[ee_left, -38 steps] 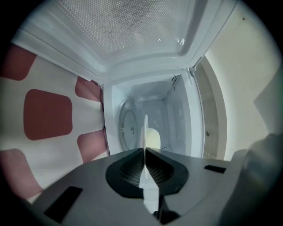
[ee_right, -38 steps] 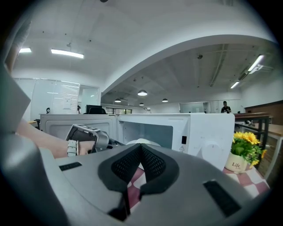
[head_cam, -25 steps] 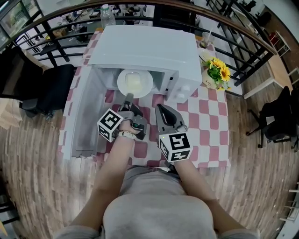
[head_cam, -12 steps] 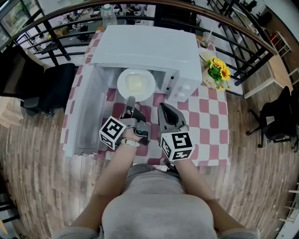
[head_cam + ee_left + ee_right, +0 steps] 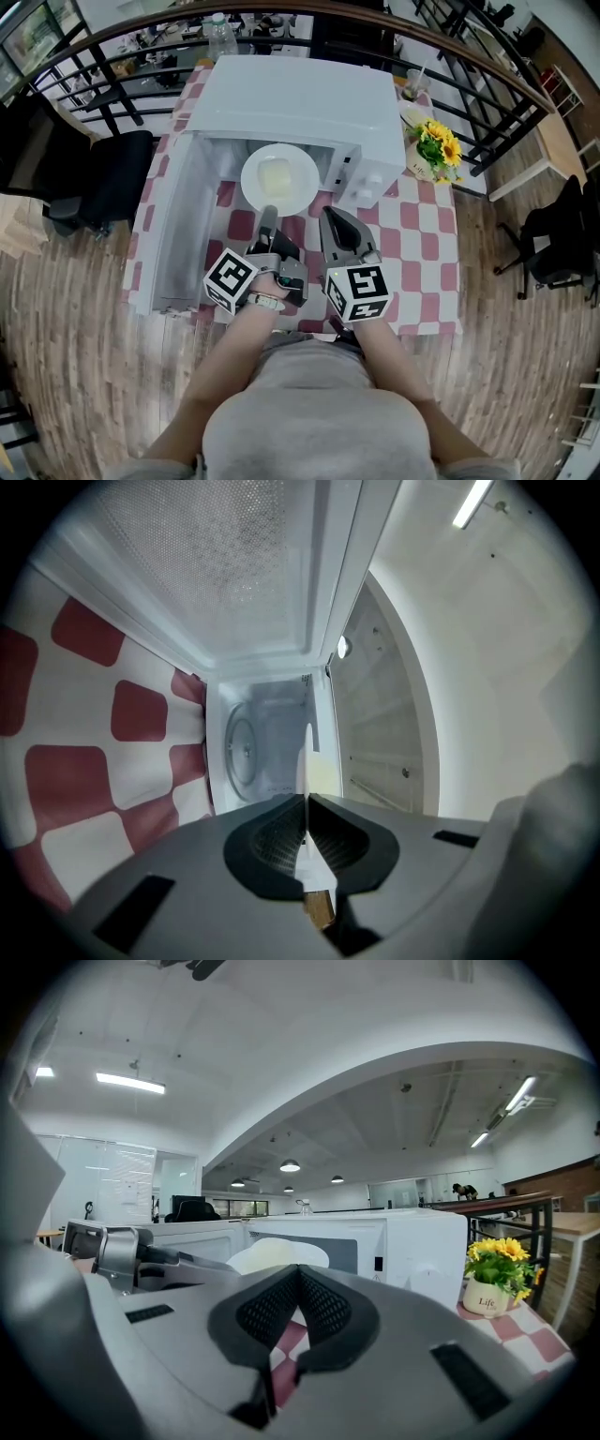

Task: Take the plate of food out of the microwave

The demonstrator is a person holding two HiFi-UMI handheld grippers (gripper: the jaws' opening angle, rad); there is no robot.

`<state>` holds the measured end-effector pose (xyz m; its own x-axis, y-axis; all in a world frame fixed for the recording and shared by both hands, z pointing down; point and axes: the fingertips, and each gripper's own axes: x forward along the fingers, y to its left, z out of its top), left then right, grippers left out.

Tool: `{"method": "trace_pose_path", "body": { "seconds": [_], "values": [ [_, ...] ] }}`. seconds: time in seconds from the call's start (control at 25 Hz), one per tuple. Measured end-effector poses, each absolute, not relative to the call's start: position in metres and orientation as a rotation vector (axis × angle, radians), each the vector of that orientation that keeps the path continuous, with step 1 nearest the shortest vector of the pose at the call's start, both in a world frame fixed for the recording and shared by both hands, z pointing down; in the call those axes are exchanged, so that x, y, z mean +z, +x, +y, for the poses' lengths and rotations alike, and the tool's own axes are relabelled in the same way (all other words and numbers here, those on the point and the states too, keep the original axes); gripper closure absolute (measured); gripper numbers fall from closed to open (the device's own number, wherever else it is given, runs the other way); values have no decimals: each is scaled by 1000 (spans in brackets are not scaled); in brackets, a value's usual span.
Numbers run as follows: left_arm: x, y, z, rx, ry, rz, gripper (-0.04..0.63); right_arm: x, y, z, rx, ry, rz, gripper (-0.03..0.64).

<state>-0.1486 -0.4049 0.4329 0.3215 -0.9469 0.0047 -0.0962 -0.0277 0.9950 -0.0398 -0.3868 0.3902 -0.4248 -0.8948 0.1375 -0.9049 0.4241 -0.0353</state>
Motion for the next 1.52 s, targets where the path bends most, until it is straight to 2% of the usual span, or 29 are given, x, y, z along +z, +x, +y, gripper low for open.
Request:
{"method": "trace_pose_path", "body": {
  "seconds": [1.52],
  "values": [
    [411, -151, -390, -921, 1495, -1017, 581, 381, -51, -376, 58, 1606, -2562, 592]
  ]
}}
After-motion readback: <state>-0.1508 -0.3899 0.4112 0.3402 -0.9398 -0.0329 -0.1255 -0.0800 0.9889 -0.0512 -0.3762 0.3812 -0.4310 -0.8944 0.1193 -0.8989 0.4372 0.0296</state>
